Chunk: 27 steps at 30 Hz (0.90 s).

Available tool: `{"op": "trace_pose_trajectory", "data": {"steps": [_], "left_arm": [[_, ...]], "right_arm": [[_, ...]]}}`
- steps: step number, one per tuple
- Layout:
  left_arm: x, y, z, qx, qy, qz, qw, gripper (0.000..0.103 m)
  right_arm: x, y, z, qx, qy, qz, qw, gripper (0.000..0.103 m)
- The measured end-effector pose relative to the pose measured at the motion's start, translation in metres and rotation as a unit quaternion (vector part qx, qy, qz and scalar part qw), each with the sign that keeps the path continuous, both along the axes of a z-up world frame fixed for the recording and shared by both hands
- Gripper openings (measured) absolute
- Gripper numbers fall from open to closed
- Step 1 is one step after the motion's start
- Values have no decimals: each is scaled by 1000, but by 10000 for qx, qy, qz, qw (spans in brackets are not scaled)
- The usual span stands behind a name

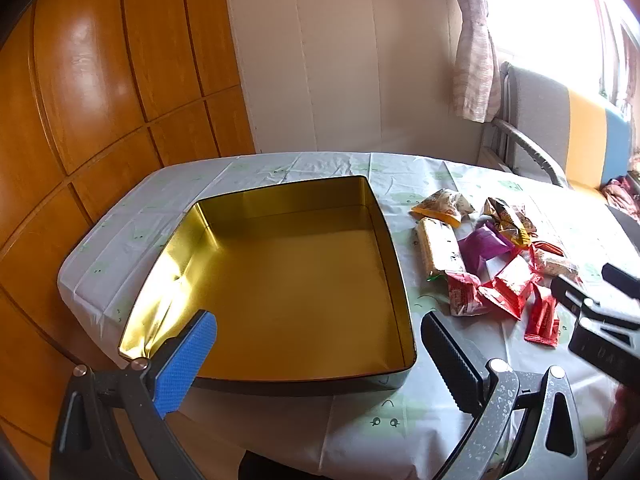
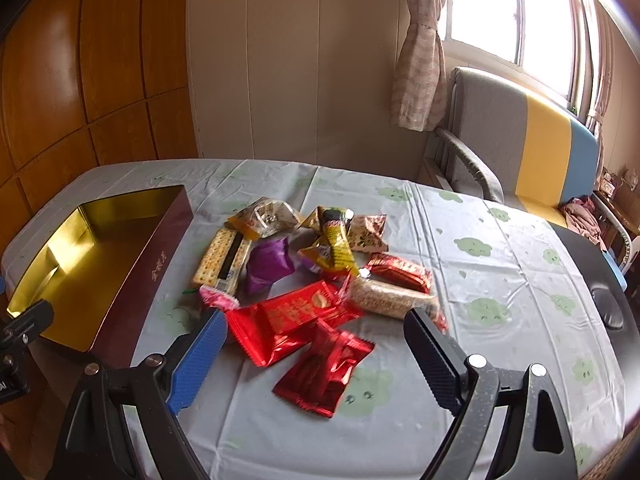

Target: Organize snacks

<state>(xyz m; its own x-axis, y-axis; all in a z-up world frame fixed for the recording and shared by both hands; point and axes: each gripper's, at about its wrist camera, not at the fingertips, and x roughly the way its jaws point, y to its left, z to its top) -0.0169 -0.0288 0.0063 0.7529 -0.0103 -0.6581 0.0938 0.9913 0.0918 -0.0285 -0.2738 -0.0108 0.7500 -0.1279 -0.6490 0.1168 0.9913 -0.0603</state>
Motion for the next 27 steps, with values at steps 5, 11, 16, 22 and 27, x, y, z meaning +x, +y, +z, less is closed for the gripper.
{"op": "trace_pose_trajectory", "data": {"steps": [5, 11, 16, 22, 27], "left_arm": [[2, -6, -2, 31, 97, -180, 9998, 102], [11, -20, -3, -7, 309, -578, 9979, 98], [36, -36, 6, -287, 588, -1004, 9928, 93], [84, -64, 9, -544, 1067, -1319, 9840, 79], [122, -94, -8, -623, 1670, -1416, 9737, 40]], "right_arm": [[18, -33, 18, 80, 63, 181, 9998, 92], [54, -91, 11, 312, 575, 455, 9968, 92], [69, -136, -14, 779, 863, 166, 9931, 92], [71, -150, -10, 1016, 796, -81, 9916, 92], [70, -149, -4, 1110, 768, 64, 9908, 92]]}}
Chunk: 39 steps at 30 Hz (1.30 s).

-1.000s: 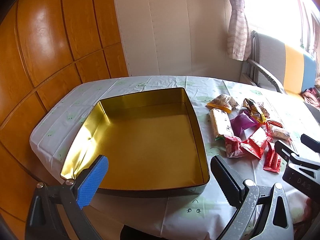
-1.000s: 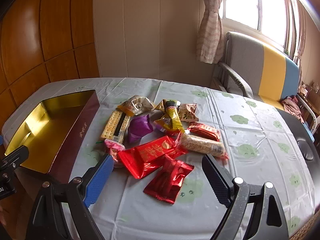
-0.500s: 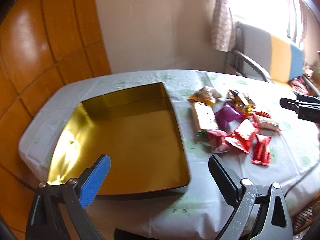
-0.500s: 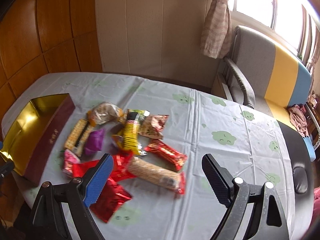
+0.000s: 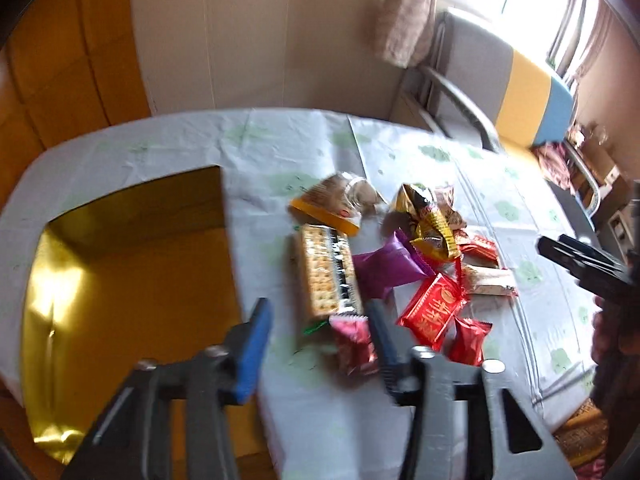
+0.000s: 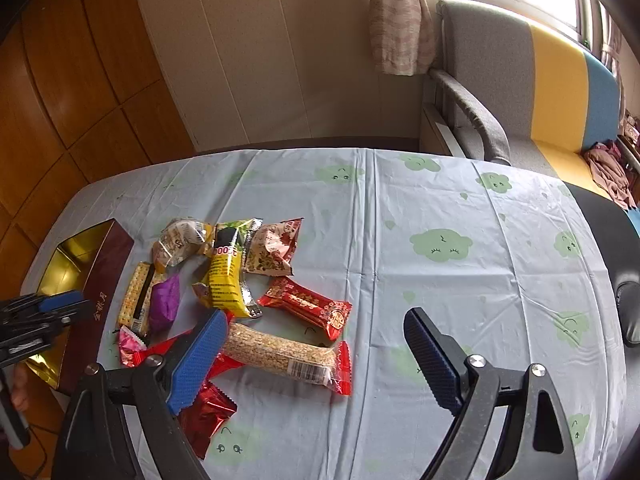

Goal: Organize snacks
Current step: 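Grasp the cracker pack with the left gripper and lift it, then carry the cracker pack into the gold box and open the left gripper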

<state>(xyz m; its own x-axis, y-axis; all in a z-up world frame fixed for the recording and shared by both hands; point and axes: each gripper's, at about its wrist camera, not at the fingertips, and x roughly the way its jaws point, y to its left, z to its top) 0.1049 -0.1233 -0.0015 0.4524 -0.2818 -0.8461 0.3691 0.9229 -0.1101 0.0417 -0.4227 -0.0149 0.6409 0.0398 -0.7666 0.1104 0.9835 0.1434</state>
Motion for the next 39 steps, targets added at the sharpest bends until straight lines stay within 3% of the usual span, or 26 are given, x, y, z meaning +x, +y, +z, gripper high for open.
{"op": "trace_pose_trajectory", "data": {"steps": [10, 14, 16, 18, 22, 27, 33, 37, 39], "left_arm": [[48, -58, -49, 1027, 303, -246, 9940, 42], [57, -68, -63, 1299, 261, -233, 9909, 63], [63, -68, -73, 1328, 328, -162, 9905, 61], [63, -64, -74, 1168, 310, -106, 9926, 48], [53, -49, -63, 743, 391, -124, 9964, 47], [22, -33, -32, 54, 231, -311, 9992, 47], [-7, -13, -1, -481, -27, -405, 9980, 47], [-19, 2, 14, -749, -144, -279, 9967, 47], [-24, 19, 18, -831, -180, -152, 9963, 47]], "right_arm": [[0, 8, 8, -29, -112, 174, 9998, 92], [-1, 9, 7, -71, -99, 189, 9997, 92], [0, 10, 6, -110, -93, 211, 9997, 87], [1, 11, 6, -132, -95, 235, 9996, 79], [3, 17, 0, -68, 25, 407, 9991, 61], [7, 44, -19, 54, 402, 1161, 9924, 61], [8, 83, -53, 128, 1100, 2013, 9733, 61], [10, 85, -66, 19, 1285, 1821, 9748, 66], [12, 77, -67, 193, 1300, 1636, 9777, 69]]}}
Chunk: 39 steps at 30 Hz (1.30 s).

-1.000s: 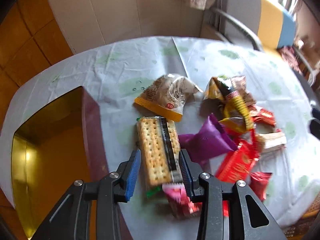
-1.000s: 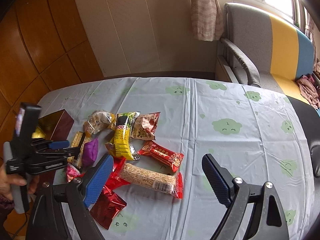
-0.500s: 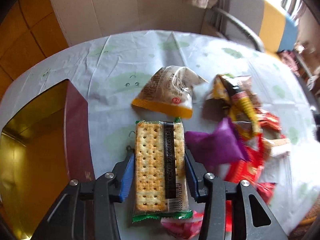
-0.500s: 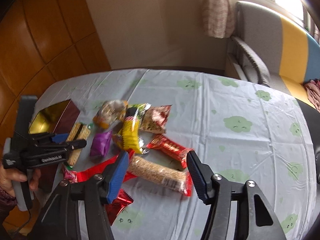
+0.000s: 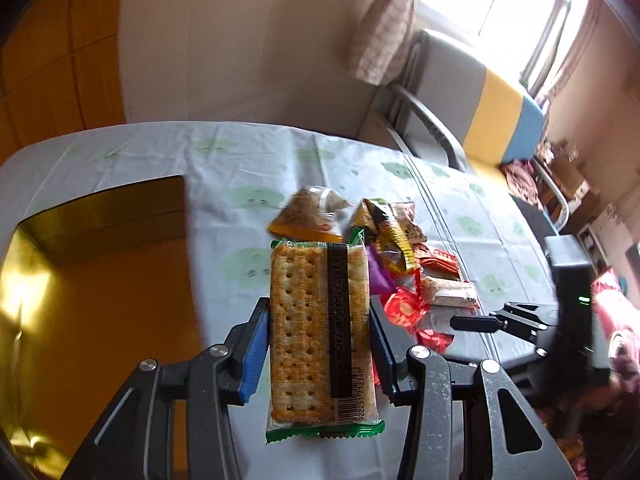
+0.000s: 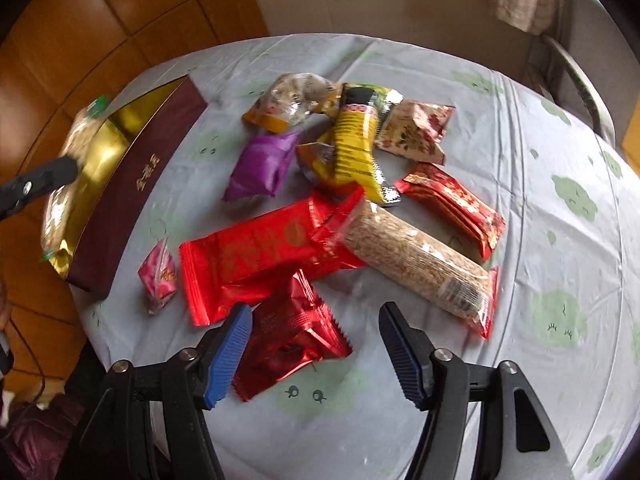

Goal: Organize snacks
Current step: 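Carry the cracker pack into the gold box and open the left gripper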

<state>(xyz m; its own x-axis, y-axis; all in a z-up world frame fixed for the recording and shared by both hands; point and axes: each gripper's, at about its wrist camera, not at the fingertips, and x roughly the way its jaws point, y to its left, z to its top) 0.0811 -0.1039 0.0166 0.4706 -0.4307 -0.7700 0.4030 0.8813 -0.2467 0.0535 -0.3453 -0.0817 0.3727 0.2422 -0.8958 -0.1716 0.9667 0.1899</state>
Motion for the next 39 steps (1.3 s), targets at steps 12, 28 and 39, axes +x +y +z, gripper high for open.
{"op": "trace_pose_trajectory", "data": {"steps": [12, 28, 39], "left_arm": [[26, 130, -33, 333, 506, 1839, 9811, 47], [103, 91, -50, 259, 568, 1853, 9807, 57], [21, 108, -46, 478, 200, 1958, 9793, 62]], "right_arm": [[-16, 0, -7, 109, 307, -503, 9982, 67], [-30, 14, -8, -86, -316, -670, 9972, 51], [-57, 14, 10, -26, -649, -777, 9949, 5]]}}
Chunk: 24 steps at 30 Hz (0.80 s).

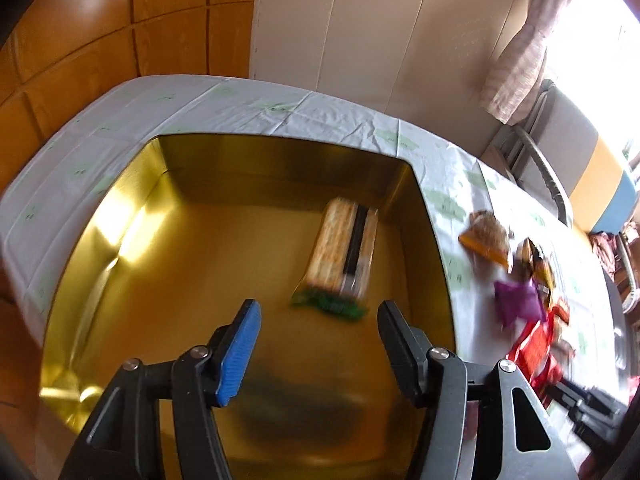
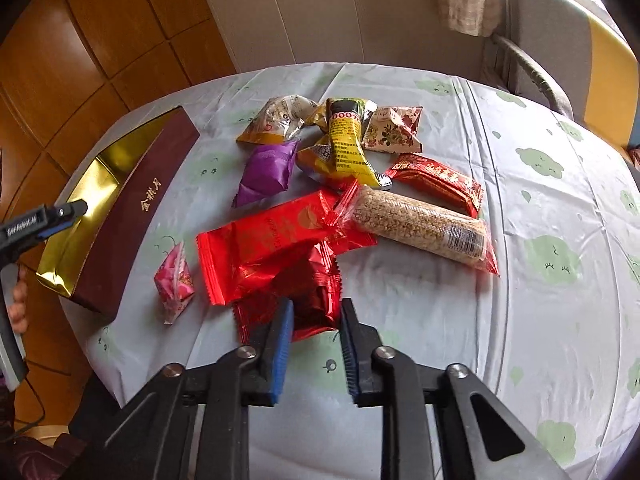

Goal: Organize snacks
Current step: 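Carry the cracker pack into the gold box and open the left gripper, then grasp the red pastry pack with the right gripper and drop it into the box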

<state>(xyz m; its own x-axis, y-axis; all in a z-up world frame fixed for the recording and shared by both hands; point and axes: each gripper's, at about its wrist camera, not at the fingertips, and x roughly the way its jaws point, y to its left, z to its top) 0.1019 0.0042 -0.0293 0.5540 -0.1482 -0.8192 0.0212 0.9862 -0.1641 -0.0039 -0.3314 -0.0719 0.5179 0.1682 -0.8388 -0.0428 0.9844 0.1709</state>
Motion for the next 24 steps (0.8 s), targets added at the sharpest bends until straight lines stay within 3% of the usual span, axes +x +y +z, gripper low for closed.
{"op": "trace_pose_trajectory", "data": {"steps": [4, 6, 7, 8, 13, 21, 22, 24], "left_arm": [[-26, 9, 2, 87, -130, 16, 9999, 62], [-35, 12, 4, 112, -159, -14, 9998, 62], [-40, 14, 4, 131, -170, -17, 9998, 62], [-44, 15, 5, 154, -190, -23, 9997, 62], [-59, 24, 7, 178, -258, -1, 9995, 65], [-70, 32, 6, 42, -235, 12, 9997, 65], [-71, 33, 6, 25, -232, 12, 9997, 65], [-73, 37, 6, -12, -230, 34, 9997, 67]], "right_arm": [[-1, 4, -6, 55, 118, 102, 9999, 6], [-2, 3, -7, 230, 182, 98, 9995, 11], [-3, 2, -6, 275, 193, 74, 9994, 18], [-4, 1, -5, 281, 189, 38, 9994, 34], [-7, -4, 4, 402, 58, -226, 9989, 67], [23, 43, -10, -437, 280, 524, 9973, 68], [25, 49, -13, -547, 324, 598, 9962, 67], [26, 58, -15, -620, 271, 631, 9957, 55]]}}
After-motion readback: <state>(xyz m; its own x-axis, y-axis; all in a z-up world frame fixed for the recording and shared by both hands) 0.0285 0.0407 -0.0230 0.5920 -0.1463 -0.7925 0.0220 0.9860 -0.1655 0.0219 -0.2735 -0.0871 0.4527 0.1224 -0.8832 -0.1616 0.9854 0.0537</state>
